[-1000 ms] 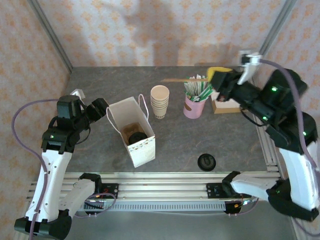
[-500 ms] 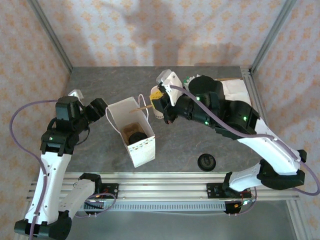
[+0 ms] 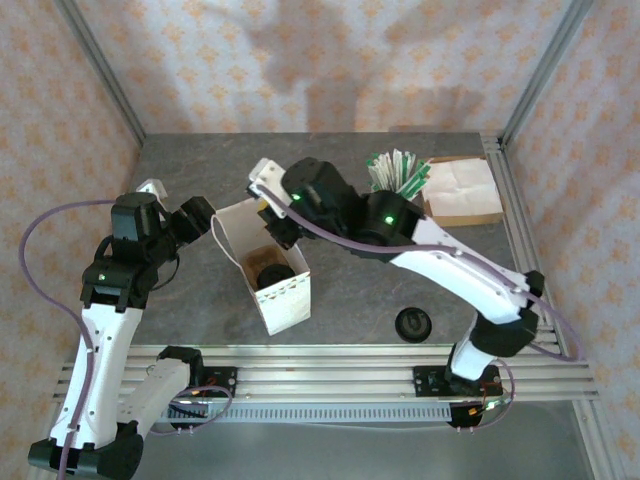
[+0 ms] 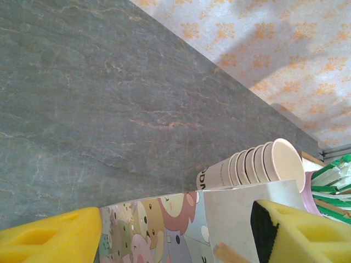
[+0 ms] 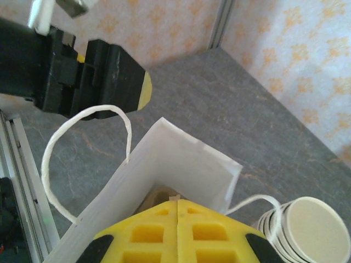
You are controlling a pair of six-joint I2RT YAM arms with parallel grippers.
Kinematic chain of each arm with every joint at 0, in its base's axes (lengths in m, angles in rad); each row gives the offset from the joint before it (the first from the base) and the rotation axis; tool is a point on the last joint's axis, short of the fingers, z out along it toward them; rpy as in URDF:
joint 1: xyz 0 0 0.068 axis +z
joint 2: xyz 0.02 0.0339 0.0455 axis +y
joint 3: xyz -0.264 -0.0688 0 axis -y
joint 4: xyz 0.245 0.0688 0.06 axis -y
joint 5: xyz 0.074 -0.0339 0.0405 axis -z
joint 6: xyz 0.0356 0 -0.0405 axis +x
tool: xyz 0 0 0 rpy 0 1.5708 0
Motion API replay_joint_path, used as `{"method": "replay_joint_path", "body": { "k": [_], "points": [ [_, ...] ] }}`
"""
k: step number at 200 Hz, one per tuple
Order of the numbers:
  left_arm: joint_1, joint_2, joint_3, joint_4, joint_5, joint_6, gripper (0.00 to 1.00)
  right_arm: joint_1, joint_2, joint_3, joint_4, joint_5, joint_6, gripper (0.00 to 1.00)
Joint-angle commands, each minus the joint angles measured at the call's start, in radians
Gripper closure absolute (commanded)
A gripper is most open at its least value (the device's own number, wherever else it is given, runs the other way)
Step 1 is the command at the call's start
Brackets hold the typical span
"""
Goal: Pack the takeout coffee
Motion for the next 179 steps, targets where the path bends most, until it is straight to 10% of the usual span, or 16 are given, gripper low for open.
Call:
{"method": "replay_joint_path", "body": {
  "k": [1, 21, 62, 106, 144, 179],
  "points": [
    [-0.010, -0.015, 0.003, -0.024, -0.022, 0.006, 0.27, 0.007, 0.055, 0.102, -0.080, -0.017, 0.016, 0.99],
    [-0.010, -0.018, 0.002, -0.023, -0.022, 0.007, 0.27, 0.008, 0.134, 0.169, -0.154, -0.001, 0.046, 0.92],
    [-0.010, -0.018, -0.003, -0.022, -0.020, 0.005, 0.27, 0.006, 0.233, 0.273, -0.221, 0.088, 0.076, 0.47],
    [-0.010, -0.017, 0.001, -0.019, -0.020, 0.006, 0.27, 0.006, 0.174, 0.291, -0.156, 0.128, 0.081, 0.42],
    [-0.010, -0.017, -0.006, -0.012, -0.022, 0.007, 0.27, -0.006, -0.016, 0.145, 0.006, 0.405, 0.092, 0.49],
    [-0.010, -0.020, -0.011, -0.007, -0.033, 0.011, 0.27, -0.215, -0.313, -0.126, 0.167, 0.497, 0.195, 0.51]
  ]
}}
